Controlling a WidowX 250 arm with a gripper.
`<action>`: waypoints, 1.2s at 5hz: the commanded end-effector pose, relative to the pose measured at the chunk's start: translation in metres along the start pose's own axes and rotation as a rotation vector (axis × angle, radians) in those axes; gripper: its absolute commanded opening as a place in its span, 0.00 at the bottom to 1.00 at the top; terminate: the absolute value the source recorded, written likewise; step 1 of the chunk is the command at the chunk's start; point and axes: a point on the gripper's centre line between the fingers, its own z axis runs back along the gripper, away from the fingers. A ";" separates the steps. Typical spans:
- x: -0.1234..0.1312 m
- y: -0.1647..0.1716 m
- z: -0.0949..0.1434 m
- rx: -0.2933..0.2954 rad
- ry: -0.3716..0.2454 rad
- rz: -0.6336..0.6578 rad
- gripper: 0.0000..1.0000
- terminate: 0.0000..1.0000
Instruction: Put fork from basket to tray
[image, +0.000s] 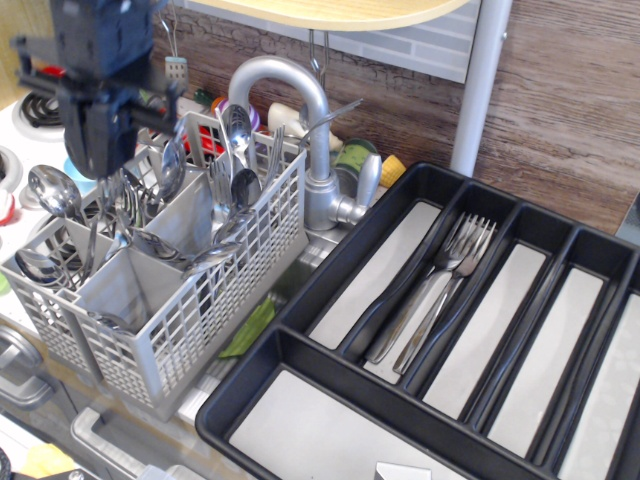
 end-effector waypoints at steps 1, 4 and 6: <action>0.005 -0.020 0.054 -0.066 0.078 0.120 0.00 0.00; 0.050 -0.072 0.075 -0.268 0.197 0.243 0.00 0.00; 0.082 -0.108 0.057 -0.404 0.222 0.219 0.00 0.00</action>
